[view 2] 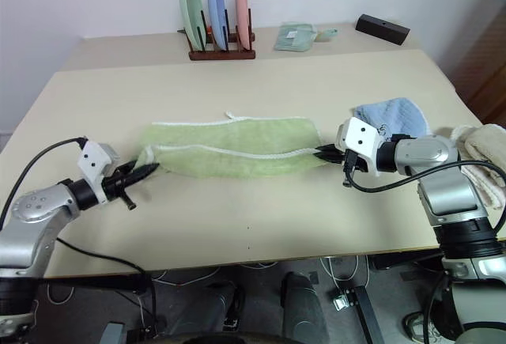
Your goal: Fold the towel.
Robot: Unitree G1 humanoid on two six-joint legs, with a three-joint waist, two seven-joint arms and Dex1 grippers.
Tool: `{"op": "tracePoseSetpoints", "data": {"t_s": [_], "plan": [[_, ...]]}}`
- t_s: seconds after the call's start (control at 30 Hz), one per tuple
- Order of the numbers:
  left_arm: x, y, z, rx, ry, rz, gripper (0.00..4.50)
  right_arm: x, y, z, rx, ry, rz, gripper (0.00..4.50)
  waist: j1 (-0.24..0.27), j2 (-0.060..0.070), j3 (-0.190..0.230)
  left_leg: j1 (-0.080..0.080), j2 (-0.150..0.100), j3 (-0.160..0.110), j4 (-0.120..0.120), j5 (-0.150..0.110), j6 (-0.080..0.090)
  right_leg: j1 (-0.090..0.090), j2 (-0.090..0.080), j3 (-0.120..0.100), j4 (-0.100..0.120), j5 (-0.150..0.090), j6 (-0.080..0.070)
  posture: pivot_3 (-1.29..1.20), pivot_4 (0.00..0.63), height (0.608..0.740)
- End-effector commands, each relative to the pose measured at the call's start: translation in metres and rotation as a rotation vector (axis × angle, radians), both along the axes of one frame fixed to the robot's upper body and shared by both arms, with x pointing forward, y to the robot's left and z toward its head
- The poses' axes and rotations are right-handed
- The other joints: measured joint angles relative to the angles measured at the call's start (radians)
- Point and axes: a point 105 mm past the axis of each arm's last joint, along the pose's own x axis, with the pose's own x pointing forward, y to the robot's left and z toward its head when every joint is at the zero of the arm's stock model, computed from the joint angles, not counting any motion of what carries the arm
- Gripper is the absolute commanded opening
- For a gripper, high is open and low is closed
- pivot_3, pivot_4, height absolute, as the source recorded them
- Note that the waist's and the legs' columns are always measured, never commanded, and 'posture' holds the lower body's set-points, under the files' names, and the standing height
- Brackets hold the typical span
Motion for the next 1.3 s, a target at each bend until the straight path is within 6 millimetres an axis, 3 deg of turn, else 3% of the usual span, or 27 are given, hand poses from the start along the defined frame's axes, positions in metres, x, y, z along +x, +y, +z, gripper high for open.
{"op": "tracePoseSetpoints", "data": {"t_s": [0.03,0.37,0.57,1.03,1.13,1.23,1.3], "plan": [[-0.009,-0.001,0.006,0.062,0.036,-0.034,2.34,-0.004,0.005,0.006,0.000,-0.022,0.024,0.00,-0.001,0.000,0.000,0.001,0.000,0.000,0.000,0.000,0.001,0.001,0.000,0.000,-0.001,0.000,0.000,0.00,0.150,0.740],[-0.003,-0.019,0.034,0.024,0.023,0.024,2.34,-0.005,0.009,0.000,-0.005,-0.001,0.032,0.00,0.017,0.000,0.000,0.002,0.000,0.000,0.000,0.001,-0.001,0.003,0.000,0.000,-0.001,0.000,0.000,0.00,0.150,0.740],[0.025,-0.019,0.046,-0.038,0.038,0.176,2.34,-0.005,0.007,-0.006,-0.022,0.009,0.031,0.00,0.024,0.000,0.000,0.003,0.000,0.000,0.001,0.001,-0.001,0.005,0.000,-0.001,-0.001,0.000,0.000,0.00,0.150,0.740],[0.027,-0.020,0.022,-0.157,0.258,0.349,2.34,-0.006,0.011,-0.003,-0.031,0.001,0.033,0.00,0.022,0.000,0.000,0.003,0.000,0.000,0.001,0.001,-0.002,0.005,0.000,-0.001,-0.001,0.000,0.000,0.00,0.150,0.740],[0.027,-0.017,0.022,-0.167,0.250,0.375,1.50,-0.005,0.012,-0.003,-0.034,0.002,0.036,0.00,0.022,-0.001,0.000,0.003,0.000,-0.001,0.001,0.001,-0.002,0.005,0.000,-0.001,-0.001,0.000,0.000,0.00,0.150,0.740],[0.025,-0.015,0.026,-0.152,0.221,0.374,0.05,-0.004,0.015,-0.003,-0.037,0.000,0.042,0.00,0.022,-0.001,0.000,0.003,0.000,-0.001,0.001,0.001,-0.002,0.005,0.000,-0.001,-0.001,0.000,0.000,0.00,0.150,0.740],[0.023,-0.016,0.031,-0.146,0.199,0.360,0.05,-0.002,0.015,-0.003,-0.039,-0.002,0.043,0.00,0.021,-0.001,0.000,0.003,0.001,-0.001,0.001,0.001,-0.002,0.005,0.000,-0.001,-0.001,0.000,0.000,0.00,0.150,0.740]]}}
